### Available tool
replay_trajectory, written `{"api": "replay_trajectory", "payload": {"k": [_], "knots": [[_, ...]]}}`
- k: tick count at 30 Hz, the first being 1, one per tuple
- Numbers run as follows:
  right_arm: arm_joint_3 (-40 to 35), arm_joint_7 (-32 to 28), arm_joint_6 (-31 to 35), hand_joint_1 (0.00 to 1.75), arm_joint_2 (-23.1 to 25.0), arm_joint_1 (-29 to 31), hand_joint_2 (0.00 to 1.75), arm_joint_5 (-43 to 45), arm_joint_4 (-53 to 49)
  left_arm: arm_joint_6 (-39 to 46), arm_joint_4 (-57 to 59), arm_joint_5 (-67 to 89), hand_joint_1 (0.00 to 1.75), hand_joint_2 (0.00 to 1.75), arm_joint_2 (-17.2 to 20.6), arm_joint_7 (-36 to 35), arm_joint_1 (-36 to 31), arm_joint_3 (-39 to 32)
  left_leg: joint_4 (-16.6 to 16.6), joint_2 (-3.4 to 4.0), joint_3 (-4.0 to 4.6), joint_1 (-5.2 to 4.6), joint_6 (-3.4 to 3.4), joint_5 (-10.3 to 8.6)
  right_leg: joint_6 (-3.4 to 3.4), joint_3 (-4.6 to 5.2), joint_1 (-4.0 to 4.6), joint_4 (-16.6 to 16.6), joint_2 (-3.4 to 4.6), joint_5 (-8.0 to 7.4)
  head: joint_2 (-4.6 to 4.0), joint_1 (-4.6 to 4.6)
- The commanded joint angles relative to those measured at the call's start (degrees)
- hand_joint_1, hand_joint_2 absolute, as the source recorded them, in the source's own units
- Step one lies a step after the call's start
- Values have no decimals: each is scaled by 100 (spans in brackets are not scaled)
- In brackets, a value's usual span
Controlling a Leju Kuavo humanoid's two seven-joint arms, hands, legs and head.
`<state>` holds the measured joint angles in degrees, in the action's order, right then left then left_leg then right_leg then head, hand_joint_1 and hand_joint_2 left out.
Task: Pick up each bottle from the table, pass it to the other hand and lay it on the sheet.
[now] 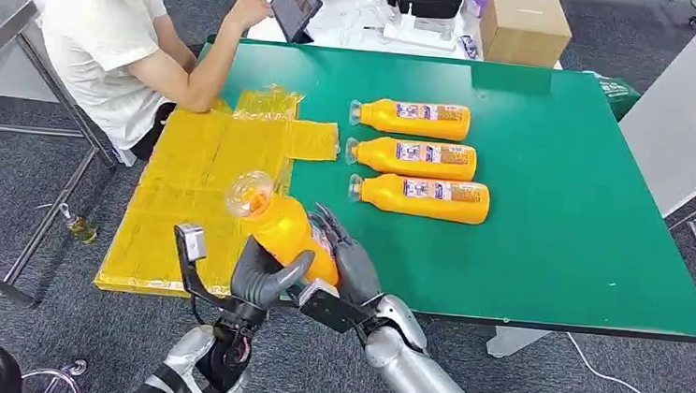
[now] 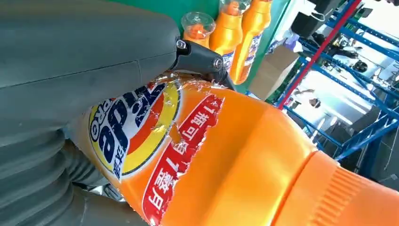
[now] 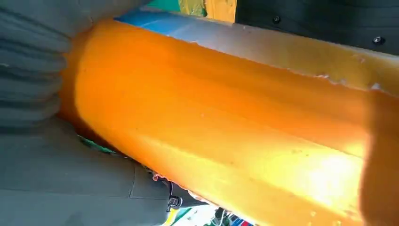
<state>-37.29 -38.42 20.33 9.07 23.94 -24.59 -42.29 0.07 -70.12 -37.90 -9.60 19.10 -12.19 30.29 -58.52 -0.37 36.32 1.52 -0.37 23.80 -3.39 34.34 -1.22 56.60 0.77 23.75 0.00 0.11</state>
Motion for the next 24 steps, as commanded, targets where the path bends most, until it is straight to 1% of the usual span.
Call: {"api": "replay_trajectory", "payload": {"k": [1, 2, 3, 4, 5, 6, 7, 9, 11, 12, 13, 15, 16, 18, 19, 22, 23, 24], "knots": [[-394, -65, -105, 0, 43, 37, 0, 32, 191, -264, -59, -75, 175, 175, -22, -34, -281, 344, -1, -5, -6, 1, 7, 4, 9, -10, 4, -1, -12, 6, 0, 2], [-407, -68, -49, 0, 35, 28, 0, 13, 166, -220, -25, -48, 175, 175, -12, 1, -294, 316, -2, -6, -17, 0, 12, 9, 15, -21, 5, 0, -15, 11, 0, 0], [-383, -76, 76, 0, 28, -6, 0, 11, 124, 106, 38, 185, 175, 175, 9, 131, -351, 255, 0, -5, -7, 0, 7, 4, 9, -10, 3, 0, -11, 6, 0, 0], [-369, -79, 165, 0, 13, -43, 0, 10, 77, 324, 103, 389, 175, 175, 61, 182, -428, 240, -1, -6, -17, 0, 10, 9, 15, -21, 4, 1, -16, 12, 0, 0], [-329, -85, 339, 0, -14, -114, 0, 6, -11, 774, 224, 835, 175, 175, 140, 290, -547, 258, 0, -9, -9, 1, 7, 4, 12, -14, 5, 0, -17, 8, 0, 0], [-299, -102, 475, 0, -52, -197, 0, 13, -129, 1027, 345, 1063, 175, 175, 196, 367, -638, 180, 2, -14, -21, 2, 10, 6, 18, -27, 7, -2, -25, 12, 0, 0], [-278, -112, 544, 0, -73, -251, 0, 22, -210, 1067, 387, 1111, 175, 175, 212, 402, -669, 113, 2, -15, -10, 2, 6, 1, 11, -15, 5, -2, -22, 7, 0, 0], [-240, -146, 634, 0, -88, -316, 0, 45, -326, 1049, 378, 1071, 175, 175, 202, 420, -650, 20, 4, -11, -15, 1, 8, 2, 13, -18, 5, -3, -19, 7, 0, 2], [-145, -158, 857, 0, -127, -489, 0, 149, -666, 867, 295, 872, 175, 175, 282, 341, -562, -200, 4, -8, -23, 1, 10, 7, 15, -27, 5, -5, -16, 10, 0, 2], [-126, -158, 843, 0, -173, -580, 0, 252, -859, 865, 262, 871, 175, 175, 323, 339, -528, -306, 6, 2, -20, 1, 7, 6, 13, -19, 5, -6, -4, 5, 0, 0], [-106, -158, 860, 0, -195, -640, 0, 328, -1026, 674, 221, 696, 175, 175, 336, 305, -505, -465, 9, 5, -33, -1, 10, 9, 19, -30, 5, -7, -5, 9, 0, 0], [-55, -158, 834, 0, -200, -665, 0, 376, -1092, 496, 206, 540, 175, 175, 358, 236, -507, -609, 4, -6, -13, -1, 7, 4, 12, -14, 3, -2, -14, 7, 0, 0], [-24, -158, 897, 0, -203, -665, 0, 356, -1107, 249, 211, 350, 175, 175, 343, 135, -519, -700, 5, -3, -22, 0, 10, 7, 17, -23, 5, -4, -13, 10, 0, 2], [27, -158, 919, 0, -183, -653, 0, 405, -1103, -4, 221, 196, 175, 175, 352, 46, -540, -756, 3, 3, -10, -2, 7, 4, 10, -8, 1, -1, -2, 4, 0, 0], [27, -158, 994, 0, -199, -678, 0, 472, -1187, -59, 220, 173, 175, 175, 345, 49, -542, -805, 6, 7, -37, -3, 15, 13, 22, -34, 4, -4, -6, 12, 0, 0], [47, -158, 1356, 0, -251, -750, 0, 655, -1360, -52, 119, 381, 175, 175, 365, 81, -506, -843, 2, -2, -7, -1, 7, 2, 9, -7, 2, -1, -8, 4, 0, 2], [77, -158, 1708, 0, -266, -795, 0, 667, -1509, 101, 94, 599, 175, 175, 393, 122, -502, -828, 3, -1, -16, -1, 10, 5, 14, -17, 3, -2, -11, 7, 0, 2], [571, -158, 1967, 0, -180, -984, 0, 414, -1916, 590, 79, 1203, 175, 175, 481, 299, -534, -743, 3, 1, -9, -1, 7, 3, 10, -9, 2, -1, -6, 4, 0, 0]]}}
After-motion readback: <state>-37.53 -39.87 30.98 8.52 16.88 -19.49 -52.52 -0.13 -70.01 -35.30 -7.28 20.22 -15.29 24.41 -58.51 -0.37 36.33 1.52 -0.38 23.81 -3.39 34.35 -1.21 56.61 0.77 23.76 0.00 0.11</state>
